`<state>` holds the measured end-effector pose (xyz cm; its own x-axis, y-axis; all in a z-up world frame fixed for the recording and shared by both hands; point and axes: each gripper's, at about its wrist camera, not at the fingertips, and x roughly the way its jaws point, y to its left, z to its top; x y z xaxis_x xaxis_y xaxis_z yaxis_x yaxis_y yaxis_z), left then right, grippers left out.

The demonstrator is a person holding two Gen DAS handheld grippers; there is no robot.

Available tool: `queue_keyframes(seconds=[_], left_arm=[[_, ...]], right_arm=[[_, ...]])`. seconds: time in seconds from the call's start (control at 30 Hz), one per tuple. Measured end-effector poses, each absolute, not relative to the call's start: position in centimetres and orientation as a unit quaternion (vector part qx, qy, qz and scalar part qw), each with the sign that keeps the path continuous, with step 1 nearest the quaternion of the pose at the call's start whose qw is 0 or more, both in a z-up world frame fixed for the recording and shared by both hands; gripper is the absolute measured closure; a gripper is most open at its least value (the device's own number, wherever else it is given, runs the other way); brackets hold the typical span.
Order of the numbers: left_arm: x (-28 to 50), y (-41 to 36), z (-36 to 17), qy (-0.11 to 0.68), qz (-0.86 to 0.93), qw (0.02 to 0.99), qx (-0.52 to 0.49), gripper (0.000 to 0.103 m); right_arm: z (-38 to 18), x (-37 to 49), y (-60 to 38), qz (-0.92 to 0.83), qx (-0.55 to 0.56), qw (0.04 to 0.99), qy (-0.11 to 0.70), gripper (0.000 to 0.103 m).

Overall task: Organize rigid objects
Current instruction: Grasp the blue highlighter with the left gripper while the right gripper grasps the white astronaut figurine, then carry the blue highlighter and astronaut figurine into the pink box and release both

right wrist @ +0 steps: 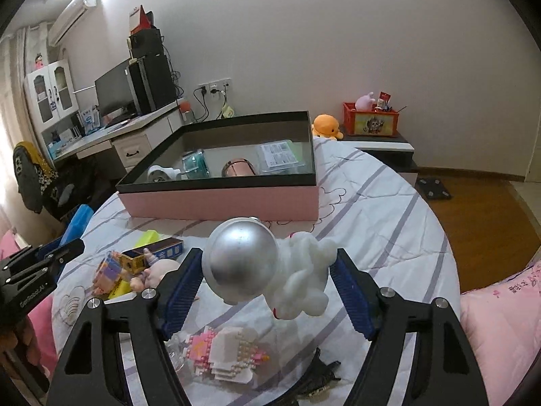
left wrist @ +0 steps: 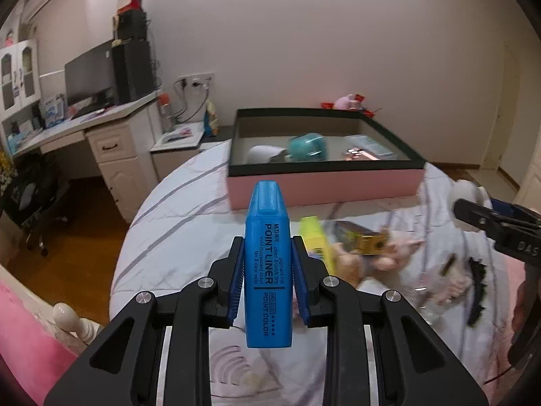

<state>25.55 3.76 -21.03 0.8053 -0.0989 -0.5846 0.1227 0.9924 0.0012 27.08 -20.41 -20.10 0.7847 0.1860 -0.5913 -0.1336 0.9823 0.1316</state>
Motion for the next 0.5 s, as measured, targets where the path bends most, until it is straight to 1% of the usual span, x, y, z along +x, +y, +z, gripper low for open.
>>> queue_keyframes(seconds=[0.13, 0.23, 0.5], left_arm=[[24.6, 2.8, -19.6, 0.289, -0.062, 0.955, 0.022, 0.076], [23.6, 2.1, -17.8, 0.262, -0.063, 0.963, 0.026, 0.076], [21.0, 0.8, -12.4, 0.174, -0.05, 0.983, 0.027, 0.076]], right_arm=[[-19.1, 26.0, -20.0, 0.081, 0.032, 0.949, 0.303, 0.026], [-17.7, 24.9, -19.7, 0.079, 0.03, 0.956, 0.281, 0.026], [-11.9, 21.9, -18.5, 0.086, 0.022, 0.977, 0.193, 0.026]])
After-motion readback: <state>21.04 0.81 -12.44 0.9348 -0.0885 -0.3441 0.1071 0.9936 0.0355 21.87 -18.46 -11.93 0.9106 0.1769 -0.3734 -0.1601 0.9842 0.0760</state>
